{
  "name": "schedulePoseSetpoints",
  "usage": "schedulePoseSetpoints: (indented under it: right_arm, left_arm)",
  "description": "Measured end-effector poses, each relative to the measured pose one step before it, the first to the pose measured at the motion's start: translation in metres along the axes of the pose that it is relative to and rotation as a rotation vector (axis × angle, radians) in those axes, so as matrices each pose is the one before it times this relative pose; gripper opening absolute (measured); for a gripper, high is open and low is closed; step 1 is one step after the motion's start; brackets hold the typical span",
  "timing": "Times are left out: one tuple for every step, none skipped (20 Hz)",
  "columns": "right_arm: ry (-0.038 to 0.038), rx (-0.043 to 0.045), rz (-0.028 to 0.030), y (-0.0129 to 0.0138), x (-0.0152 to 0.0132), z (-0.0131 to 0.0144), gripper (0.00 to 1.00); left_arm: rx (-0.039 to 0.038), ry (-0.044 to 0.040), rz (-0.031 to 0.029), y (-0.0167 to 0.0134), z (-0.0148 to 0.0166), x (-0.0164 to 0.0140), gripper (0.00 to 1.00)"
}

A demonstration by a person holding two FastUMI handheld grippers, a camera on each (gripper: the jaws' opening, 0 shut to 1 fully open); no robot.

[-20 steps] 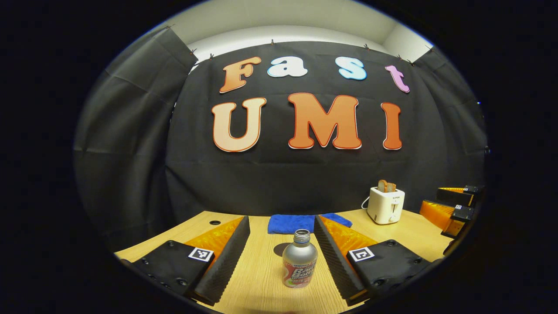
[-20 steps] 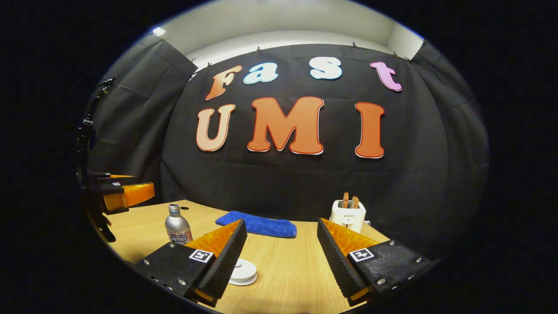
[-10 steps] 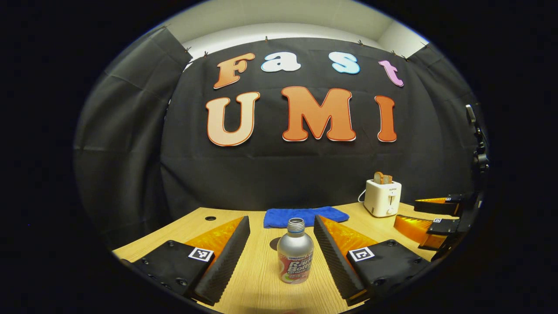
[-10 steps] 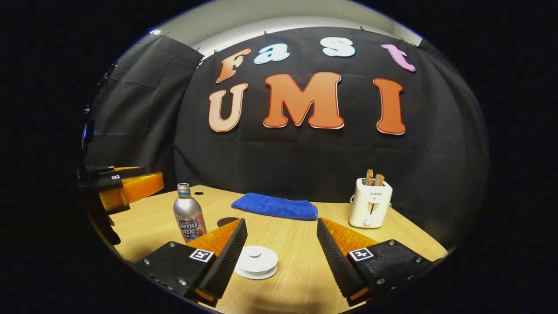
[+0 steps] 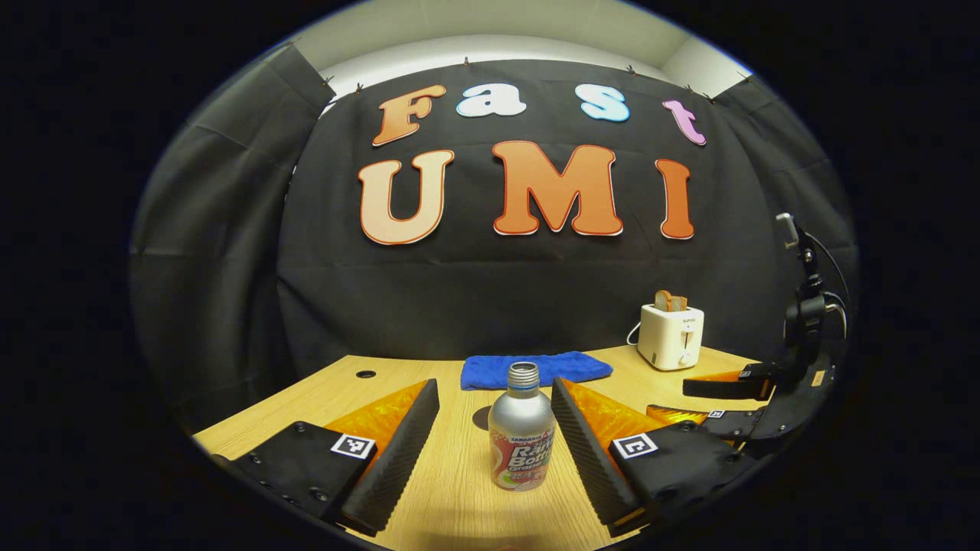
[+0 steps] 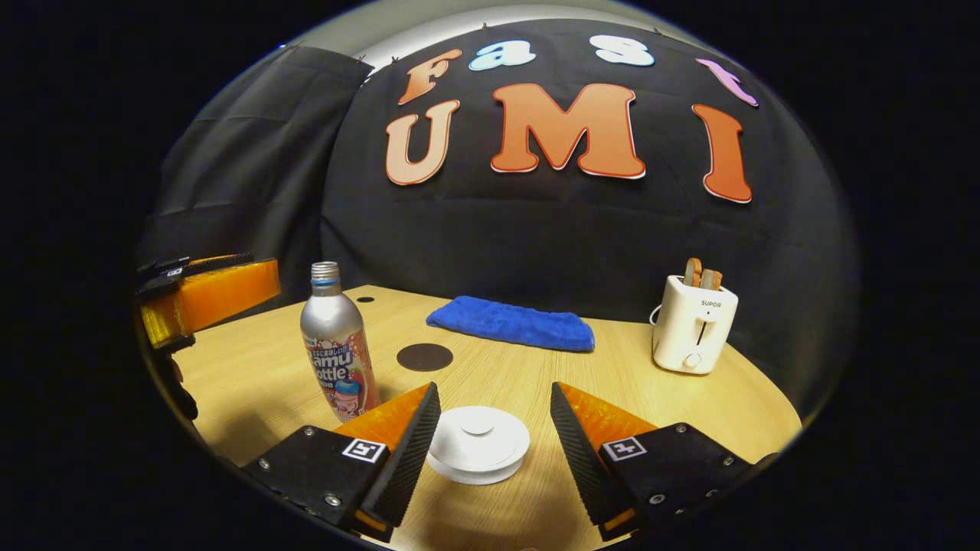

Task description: Open the teacup lid with one hand, grasp the water bottle and pour water into the teacup with the other hand; after pouring, place the water bottle on the coaster and then close the teacup lid.

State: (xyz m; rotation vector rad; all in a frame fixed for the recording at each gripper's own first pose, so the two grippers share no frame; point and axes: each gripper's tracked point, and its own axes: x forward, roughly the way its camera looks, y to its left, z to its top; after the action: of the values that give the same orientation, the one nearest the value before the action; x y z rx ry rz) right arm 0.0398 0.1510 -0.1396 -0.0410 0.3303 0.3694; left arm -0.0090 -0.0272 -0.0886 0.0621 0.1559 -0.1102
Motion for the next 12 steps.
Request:
schedulePoseSetpoints:
  right_arm:
    - [0.00923, -0.00289, -0.00289, 0.00006, 0.00476, -0.00348, 0.86]
    - [0.01198, -0.0016, 0.00426, 0.00166, 0.00288, -0.00583, 0.79]
    - [0.01414, 0.00138, 0.01129, 0.00202, 0.001, -0.00885, 0.77]
    - [0.01469, 0.00163, 0.00802, 0.00252, 0.00114, -0.00654, 0.74]
    - [0.01074, 0.00117, 0.00339, 0.00201, 0.00197, -0.0053, 0.73]
    - [0.01232, 0.0018, 0.00191, 0.001, 0.00195, -0.00462, 0.7]
    - [0.00962, 0.00345, 0.00262, 0.0009, 0.00215, -0.00244, 0.63]
    - [0.00313, 0.00344, 0.00269, 0.00113, 0.00164, -0.00121, 0.63]
    - [-0.00133, 0.003, 0.0108, 0.00171, 0.00305, 0.0014, 0.62]
    - [0.00524, -0.00865, 0.01056, 0.00239, 0.00165, -0.0018, 0.62]
    - [-0.00967, -0.00717, 0.00132, 0.00019, -0.00078, 0.0015, 0.62]
    - [0.00025, -0.00279, 0.00184, -0.00039, -0.00003, 0.00001, 0.62]
  left_arm:
    - [-0.00063, 0.00722, -0.00213, -0.0005, -0.00278, 0.00046, 0.97]
    - [-0.00119, 0.00601, -0.00166, 0.00031, -0.00362, -0.00037, 0.94]
    - [0.00102, 0.00552, -0.00161, 0.00018, -0.0033, 0.00078, 0.94]
    - [0.00178, 0.00594, -0.00042, 0.00053, -0.00156, 0.00053, 0.94]
    - [0.00105, 0.00555, -0.00072, 0.00028, -0.00254, 0.00148, 0.94]
    - [0.00078, 0.00346, -0.00035, 0.00028, -0.0014, 0.00091, 0.94]
    - [-0.00023, 0.00335, -0.00126, -0.00028, -0.002, -0.00052, 0.97]
    - [-0.00093, 0.0024, -0.00103, 0.00003, -0.00088, 0.00051, 0.97]
    - [-0.00113, 0.00337, -0.00117, 0.00037, -0.00234, 0.0005, 0.97]
    - [-0.00061, 0.0037, -0.00006, -0.00046, -0.00031, 0.00178, 0.97]
    - [-0.00043, 0.00349, 0.00003, 0.00039, -0.00209, -0.00061, 0.97]
    - [0.00032, 0.00162, -0.00034, -0.00036, -0.00089, 0.00025, 0.97]
